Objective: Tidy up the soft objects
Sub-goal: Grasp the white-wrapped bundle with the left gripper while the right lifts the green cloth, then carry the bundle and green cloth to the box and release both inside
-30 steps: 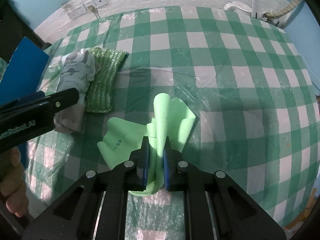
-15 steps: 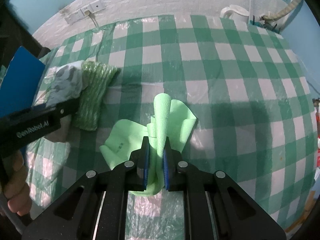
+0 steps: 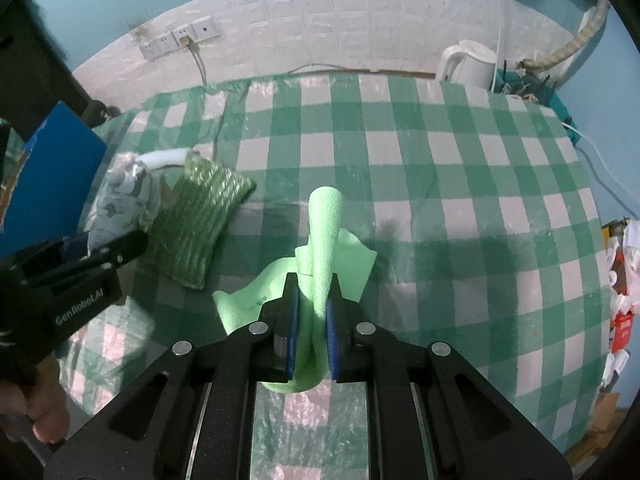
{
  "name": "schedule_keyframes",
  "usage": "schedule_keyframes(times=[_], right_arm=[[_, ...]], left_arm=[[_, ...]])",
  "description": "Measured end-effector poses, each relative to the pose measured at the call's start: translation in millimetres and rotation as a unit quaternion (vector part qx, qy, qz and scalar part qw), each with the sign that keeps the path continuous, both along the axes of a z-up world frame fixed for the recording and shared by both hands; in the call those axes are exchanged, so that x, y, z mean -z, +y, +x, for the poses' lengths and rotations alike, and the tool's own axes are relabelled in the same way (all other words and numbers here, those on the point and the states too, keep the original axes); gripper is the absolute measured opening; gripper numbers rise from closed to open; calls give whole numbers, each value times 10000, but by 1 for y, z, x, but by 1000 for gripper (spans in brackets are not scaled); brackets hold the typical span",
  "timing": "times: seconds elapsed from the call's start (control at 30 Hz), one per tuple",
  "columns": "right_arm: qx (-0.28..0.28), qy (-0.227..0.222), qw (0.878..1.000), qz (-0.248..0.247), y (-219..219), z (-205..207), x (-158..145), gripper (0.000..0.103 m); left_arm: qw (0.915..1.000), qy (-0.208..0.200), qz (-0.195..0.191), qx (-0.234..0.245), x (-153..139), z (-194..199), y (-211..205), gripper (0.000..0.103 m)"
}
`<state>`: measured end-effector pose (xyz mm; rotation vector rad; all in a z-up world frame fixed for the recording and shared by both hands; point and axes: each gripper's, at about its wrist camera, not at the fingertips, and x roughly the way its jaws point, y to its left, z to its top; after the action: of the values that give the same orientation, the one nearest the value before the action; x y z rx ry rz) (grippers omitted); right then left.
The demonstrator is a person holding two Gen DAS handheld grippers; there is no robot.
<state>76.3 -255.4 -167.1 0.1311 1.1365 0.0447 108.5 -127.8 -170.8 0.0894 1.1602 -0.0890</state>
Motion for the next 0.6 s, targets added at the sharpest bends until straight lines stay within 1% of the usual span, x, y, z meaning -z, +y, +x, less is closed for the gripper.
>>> schedule_keyframes(times=[0.17, 0.33, 0.5, 0.6], right_arm=[[-12, -161, 9999, -16, 0, -4, -15, 11], [-49, -285, 9996, -23, 5, -8, -28, 11], [-125, -393, 9991, -37, 13, -13, -40, 11], [-173, -470, 9987, -52, 18, -14, -48, 11]], left_arm=[[9999, -95, 17, 45, -10, -11, 5, 42], [9997, -126, -168, 84, -19, -18, 11, 42], [9996, -254, -5, 139, -25, -29, 14, 42], [9994, -316, 21, 149, -33, -37, 17, 42]])
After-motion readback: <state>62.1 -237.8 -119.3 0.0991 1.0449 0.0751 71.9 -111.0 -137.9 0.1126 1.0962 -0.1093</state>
